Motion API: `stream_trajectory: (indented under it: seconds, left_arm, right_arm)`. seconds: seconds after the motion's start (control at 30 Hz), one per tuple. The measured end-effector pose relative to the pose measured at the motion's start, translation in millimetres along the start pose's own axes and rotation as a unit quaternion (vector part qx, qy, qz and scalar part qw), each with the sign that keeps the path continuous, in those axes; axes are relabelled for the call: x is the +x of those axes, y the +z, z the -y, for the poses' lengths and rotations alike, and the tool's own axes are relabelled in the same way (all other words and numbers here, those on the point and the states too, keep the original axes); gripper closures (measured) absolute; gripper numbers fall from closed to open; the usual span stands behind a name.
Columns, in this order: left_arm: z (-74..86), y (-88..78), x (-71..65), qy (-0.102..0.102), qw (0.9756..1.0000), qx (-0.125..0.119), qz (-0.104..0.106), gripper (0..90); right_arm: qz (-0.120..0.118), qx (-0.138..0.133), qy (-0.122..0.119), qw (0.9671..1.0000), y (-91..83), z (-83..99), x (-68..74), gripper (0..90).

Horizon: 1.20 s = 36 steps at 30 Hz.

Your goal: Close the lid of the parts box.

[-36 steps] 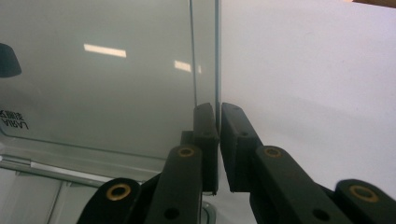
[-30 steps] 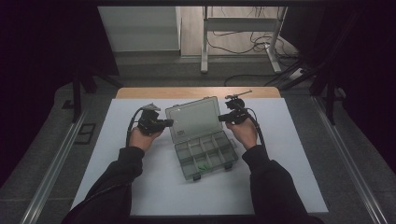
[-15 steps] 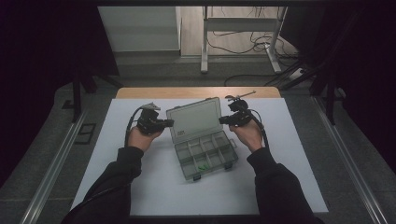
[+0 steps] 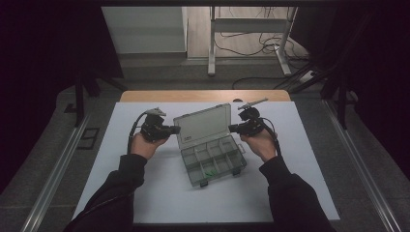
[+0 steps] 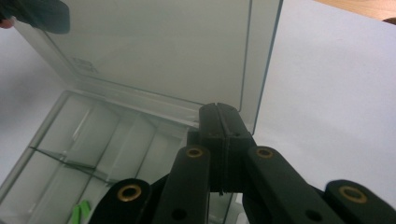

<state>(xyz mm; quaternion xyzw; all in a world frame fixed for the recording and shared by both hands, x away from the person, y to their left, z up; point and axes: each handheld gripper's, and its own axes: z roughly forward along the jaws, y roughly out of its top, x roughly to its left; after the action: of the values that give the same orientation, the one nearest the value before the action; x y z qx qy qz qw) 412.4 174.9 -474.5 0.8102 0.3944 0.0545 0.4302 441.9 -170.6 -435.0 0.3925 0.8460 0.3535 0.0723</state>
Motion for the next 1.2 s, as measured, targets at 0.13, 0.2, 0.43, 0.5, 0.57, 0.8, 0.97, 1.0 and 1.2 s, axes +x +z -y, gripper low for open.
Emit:
stream_trajectory:
  seconds: [0.13,0.2,0.43,0.5,0.57,0.8,0.97,1.0,1.2]
  left_arm:
    - [0.7,-2.3,-3.1,0.000,1.0000,0.001,0.000,87.3]
    - [1.1,-2.6,-4.6,-0.001,1.0000,0.001,0.002,86.8]
    - [2.4,-4.5,-13.0,0.009,0.9999,0.012,0.002,86.4]
    - [3.2,-4.7,-15.5,0.009,0.9999,0.013,0.005,86.4]
    - [4.0,-4.8,-17.9,0.009,0.9998,0.015,0.006,86.3]
    - [6.3,-6.4,-26.3,0.014,0.9996,0.020,0.011,85.9]
    - [8.5,-9.5,-32.6,0.016,0.9995,0.022,0.014,85.9]
    - [9.2,-9.8,-33.6,0.017,0.9995,0.023,0.015,85.6]
    - [12.6,-12.3,-41.1,0.019,0.9993,0.027,0.018,85.3]
  right_arm:
    - [-0.005,-0.002,0.002,1.0000,-5.2,2.5,4.3,89.4]
    - [-0.007,-0.002,0.000,1.0000,-8.3,4.0,6.6,89.4]
    - [-0.015,-0.005,-0.001,0.9999,-18.0,10.4,10.2,87.5]
    - [-0.016,-0.007,0.002,0.9998,-20.8,12.5,9.8,88.3]
    - [-0.019,-0.006,0.004,0.9998,-23.2,14.7,9.4,89.3]
    - [-0.029,-0.008,0.005,0.9995,-29.9,22.6,12.7,89.5]
    - [-0.032,-0.009,0.004,0.9994,-35.3,26.5,14.8,89.5]
    - [-0.031,-0.011,0.005,0.9994,-36.8,27.4,14.5,89.5]
    - [-0.037,-0.012,0.011,0.9992,-42.7,32.5,11.9,89.5]
